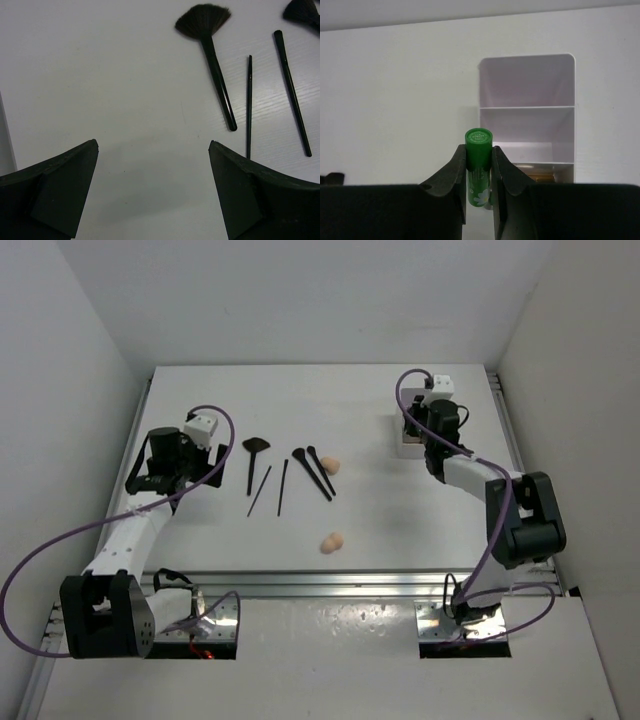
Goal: Organize the makeup
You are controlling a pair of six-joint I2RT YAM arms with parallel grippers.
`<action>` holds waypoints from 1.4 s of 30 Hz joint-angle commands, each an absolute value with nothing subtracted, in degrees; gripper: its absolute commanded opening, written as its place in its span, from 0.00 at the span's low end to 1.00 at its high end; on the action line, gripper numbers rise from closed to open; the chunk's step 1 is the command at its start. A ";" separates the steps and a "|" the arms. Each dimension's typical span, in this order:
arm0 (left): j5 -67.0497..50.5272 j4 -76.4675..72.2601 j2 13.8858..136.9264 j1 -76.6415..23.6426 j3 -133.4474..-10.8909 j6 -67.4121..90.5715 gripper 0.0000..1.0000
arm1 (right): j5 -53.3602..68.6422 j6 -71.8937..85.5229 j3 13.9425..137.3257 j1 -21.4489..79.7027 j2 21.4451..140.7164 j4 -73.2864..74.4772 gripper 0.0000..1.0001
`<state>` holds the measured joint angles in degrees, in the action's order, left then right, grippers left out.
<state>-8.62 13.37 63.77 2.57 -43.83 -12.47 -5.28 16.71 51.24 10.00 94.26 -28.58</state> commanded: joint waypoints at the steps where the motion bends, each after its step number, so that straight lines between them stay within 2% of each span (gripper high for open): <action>1: -7.12 13.53 66.00 2.29 -47.98 -12.66 0.99 | -8.79 19.42 49.84 8.53 97.55 -40.69 0.00; 15: -7.73 13.54 73.30 2.29 -52.29 -13.18 0.99 | -9.50 17.23 47.03 8.35 102.48 -44.21 0.00; 20: -7.30 13.01 73.83 2.29 -52.29 -13.80 0.97 | -9.49 13.63 44.83 8.61 104.50 -48.77 0.03; 26: -4.75 12.48 74.96 0.97 -52.29 -13.80 0.97 | -8.18 13.01 43.42 8.53 103.98 -52.48 0.23; 27: -4.05 12.48 75.67 0.36 -52.29 -13.80 0.97 | -7.91 13.44 43.50 8.35 103.63 -52.04 0.29; 28: -3.52 12.48 76.20 -0.78 -52.82 -14.49 0.97 | -7.13 13.53 43.68 8.52 103.19 -50.99 0.41; 31: -2.38 13.87 79.78 -2.71 -55.80 -14.50 0.97 | -7.29 13.19 43.95 9.05 101.95 -49.31 0.56; 36: -0.26 19.76 89.81 -4.83 -67.31 -10.73 0.95 | -7.91 12.05 43.68 9.23 99.15 -48.43 0.69; 39: 1.13 23.20 96.84 -6.76 -73.55 -7.65 0.90 | -7.03 10.11 45.00 10.02 97.03 -43.35 0.73; 42: 2.45 23.73 100.71 -9.31 -75.93 -6.24 0.90 | -6.24 9.05 47.80 10.98 94.32 -35.43 0.73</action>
<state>0.12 19.70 98.06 -6.55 -73.38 -9.34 -8.01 11.07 43.92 9.78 98.56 -41.08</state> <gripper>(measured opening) 0.902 0.724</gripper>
